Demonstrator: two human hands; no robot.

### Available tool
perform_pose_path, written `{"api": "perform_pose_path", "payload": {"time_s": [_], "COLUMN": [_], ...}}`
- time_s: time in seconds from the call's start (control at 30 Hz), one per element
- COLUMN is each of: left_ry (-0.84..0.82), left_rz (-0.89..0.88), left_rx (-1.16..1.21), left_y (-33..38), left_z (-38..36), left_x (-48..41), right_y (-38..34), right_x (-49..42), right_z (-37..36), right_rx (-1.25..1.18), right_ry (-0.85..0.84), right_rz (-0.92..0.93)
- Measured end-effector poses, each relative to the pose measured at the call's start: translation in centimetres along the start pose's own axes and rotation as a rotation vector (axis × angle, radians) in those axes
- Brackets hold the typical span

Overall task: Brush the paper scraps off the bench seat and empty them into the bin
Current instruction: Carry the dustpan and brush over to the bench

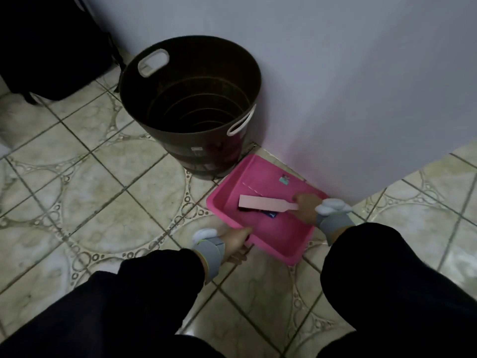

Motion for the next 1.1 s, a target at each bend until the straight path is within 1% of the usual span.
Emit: {"api": "perform_pose_path", "payload": {"time_s": [0.1, 0.27, 0.4, 0.47, 0.53, 0.63, 0.67, 0.7, 0.73, 0.77, 0.83, 0.97, 1.1], "left_ry": [0.014, 0.1, 0.073, 0.051, 0.025, -0.005, 0.001, -0.001, 0.013, 0.025, 0.085, 0.178, 0.279], "left_rz": [0.02, -0.02, -0.003, 0.036, 0.051, 0.061, 0.072, 0.069, 0.057, 0.037, 0.0, -0.132, -0.318], "left_rx": [0.132, 0.207, 0.205, 0.193, 0.183, 0.176, 0.154, 0.153, 0.128, 0.119, 0.087, 0.018, -0.089], "left_y": [0.3, 0.4, 1.0, 1.9, 2.6, 5.3, 6.9, 7.4, 8.3, 8.9, 11.6, 17.3, 21.6], "left_z": [-0.2, 1.1, 2.0, 2.5, 2.5, 2.7, 2.9, 3.0, 3.2, 3.6, 4.7, 6.3, 7.3], "left_x": [0.1, -0.2, 1.6, 4.5, 7.5, 16.1, 21.2, 23.0, 26.1, 27.2, 33.6, 47.2, 58.5], "right_y": [0.4, 0.7, 0.6, 0.5, -0.3, -1.2, -1.6, -1.8, -2.1, -2.2, -3.2, -5.1, -6.8], "right_x": [0.1, 0.3, 2.1, 4.6, 7.6, 15.2, 19.5, 21.2, 23.8, 24.8, 30.4, 41.6, 50.8], "right_z": [0.3, 0.3, 2.2, 4.0, 5.4, 11.1, 14.3, 15.2, 17.2, 18.2, 23.3, 33.4, 40.7], "right_rx": [-0.002, -0.028, -0.074, -0.117, -0.189, -0.297, -0.321, -0.329, -0.341, -0.35, -0.379, -0.415, -0.501], "right_ry": [-0.015, -0.047, -0.036, -0.035, -0.026, 0.041, 0.057, 0.068, 0.079, 0.082, 0.116, 0.219, 0.331], "right_rz": [-0.051, -0.055, -0.022, -0.004, -0.028, -0.049, -0.068, -0.048, -0.028, -0.009, 0.0, 0.045, 0.109]}}
Point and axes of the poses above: each hand's wrist, its own x-axis away from the middle knuckle, its own z-axis out of the back of the hand, y = z × x, the point moved 1 cm from there along -x, towards the middle knuckle, and after that the axes turned 5 degrees about -x, right-handed, at the moved point
